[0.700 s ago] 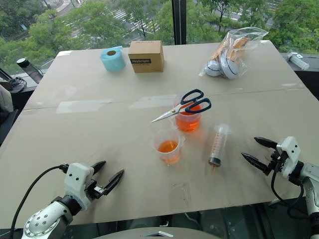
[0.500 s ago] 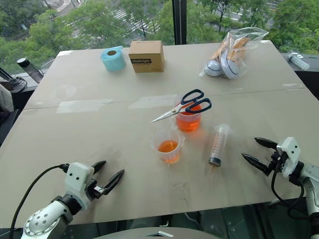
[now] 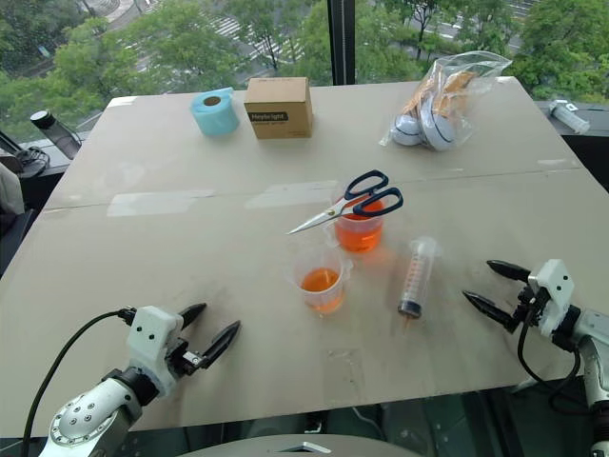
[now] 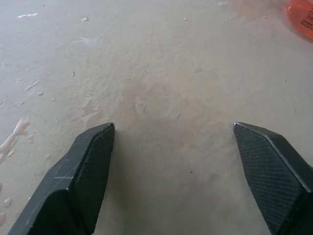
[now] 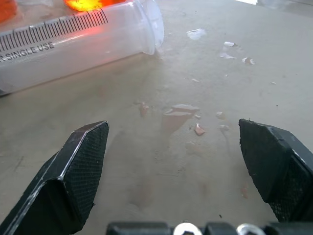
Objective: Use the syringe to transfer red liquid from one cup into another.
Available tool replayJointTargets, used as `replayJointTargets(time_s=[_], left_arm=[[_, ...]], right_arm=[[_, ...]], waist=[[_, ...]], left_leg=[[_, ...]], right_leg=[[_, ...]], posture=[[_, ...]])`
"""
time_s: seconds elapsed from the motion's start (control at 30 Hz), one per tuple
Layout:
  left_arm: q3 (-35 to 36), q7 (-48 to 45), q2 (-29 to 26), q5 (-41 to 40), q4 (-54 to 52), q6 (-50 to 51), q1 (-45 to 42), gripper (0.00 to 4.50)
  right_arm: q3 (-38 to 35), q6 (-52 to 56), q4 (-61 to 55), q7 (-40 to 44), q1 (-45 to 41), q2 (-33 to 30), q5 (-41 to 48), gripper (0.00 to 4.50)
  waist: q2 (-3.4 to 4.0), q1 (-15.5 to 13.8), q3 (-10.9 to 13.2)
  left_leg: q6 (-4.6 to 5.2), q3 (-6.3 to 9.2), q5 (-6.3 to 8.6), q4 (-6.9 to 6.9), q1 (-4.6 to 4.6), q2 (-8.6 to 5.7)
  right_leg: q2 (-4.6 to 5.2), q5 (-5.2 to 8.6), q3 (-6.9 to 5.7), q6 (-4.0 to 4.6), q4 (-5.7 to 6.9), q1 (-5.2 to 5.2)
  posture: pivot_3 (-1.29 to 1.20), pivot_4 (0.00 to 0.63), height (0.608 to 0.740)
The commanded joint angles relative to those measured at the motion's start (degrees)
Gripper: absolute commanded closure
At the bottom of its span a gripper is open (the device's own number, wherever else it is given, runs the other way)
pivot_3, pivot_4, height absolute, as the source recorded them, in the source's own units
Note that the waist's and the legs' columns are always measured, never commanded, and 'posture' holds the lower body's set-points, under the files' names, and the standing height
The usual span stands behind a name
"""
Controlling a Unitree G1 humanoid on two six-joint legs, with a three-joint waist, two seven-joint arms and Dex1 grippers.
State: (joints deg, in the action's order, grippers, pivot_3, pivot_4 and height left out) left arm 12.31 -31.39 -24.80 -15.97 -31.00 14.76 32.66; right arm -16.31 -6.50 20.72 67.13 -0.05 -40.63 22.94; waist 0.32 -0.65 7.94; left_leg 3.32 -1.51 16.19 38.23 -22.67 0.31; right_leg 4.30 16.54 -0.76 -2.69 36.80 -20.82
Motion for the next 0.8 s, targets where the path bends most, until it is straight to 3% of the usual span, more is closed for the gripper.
replayJointTargets(time_s=[0.03,0.13,0.3,0.4,0.57,0.8], left_arm=[[0.8,-0.6,-0.2,-0.7,-1.0,-1.3,0.5,0.53],[2.4,-1.6,-0.9,-1.8,-1.7,-1.5,0.5,0.53],[7.0,-6.3,-5.9,-8.8,-5.9,2.4,-0.5,0.53],[9.7,-8.9,-10.2,-13.1,-8.9,5.4,-2.1,0.53],[13.5,-7.3,-18.1,-26.2,-16.5,14.3,-12.3,0.53],[9.6,-0.9,-23.8,-33.9,-20.8,22.7,-25.5,0.53]], right_arm=[[-0.8,-0.3,0.3,0.4,-1.8,-1.1,0.3,0.01],[-1.9,2.6,-0.9,-0.2,-4.2,-1.4,2.3,0.01],[-0.6,21.1,-12.0,-7.0,-9.3,-1.3,8.0,0.01],[-1.3,34.9,-19.8,-17.0,-14.4,2.7,15.7,0.01],[-3.0,57.9,-28.6,-35.2,-20.7,9.3,31.1,0.01],[-7.7,69.0,-30.2,-53.0,-24.8,16.4,47.1,0.01]], waist=[[-0.01,0.0,0.0],[-0.02,0.2,0.0],[-0.01,0.4,0.1],[-0.06,0.7,0.1],[-0.06,0.6,0.1],[-0.07,1.0,0.1]], left_leg=[[0.0,0.0,0.0,0.0,0.0,0.0],[0.0,0.0,0.0,0.0,0.0,0.0],[0.0,0.01,0.0,0.0,-0.03,0.0],[-0.01,0.03,-0.01,0.0,-0.09,0.0],[-0.1,0.1,-0.06,-0.01,-0.28,-0.01],[-0.32,0.08,-0.21,0.1,-1.01,-0.1]], right_leg=[[0.0,0.0,0.0,0.0,0.0,0.0],[0.0,0.0,0.0,0.0,0.0,0.0],[0.0,0.0,0.0,0.0,0.03,-0.06],[0.0,0.0,0.0,0.0,0.05,-0.12],[0.0,-0.04,-0.09,-0.07,0.05,-0.24],[-0.04,-0.16,-0.09,-0.28,0.21,-0.92]], posture=[[0.0,0.15,0.74],[0.0,0.15,0.74],[0.0,0.15,0.74],[0.0,0.15,0.74],[0.0,0.15,0.74],[0.0,0.15,0.74]])
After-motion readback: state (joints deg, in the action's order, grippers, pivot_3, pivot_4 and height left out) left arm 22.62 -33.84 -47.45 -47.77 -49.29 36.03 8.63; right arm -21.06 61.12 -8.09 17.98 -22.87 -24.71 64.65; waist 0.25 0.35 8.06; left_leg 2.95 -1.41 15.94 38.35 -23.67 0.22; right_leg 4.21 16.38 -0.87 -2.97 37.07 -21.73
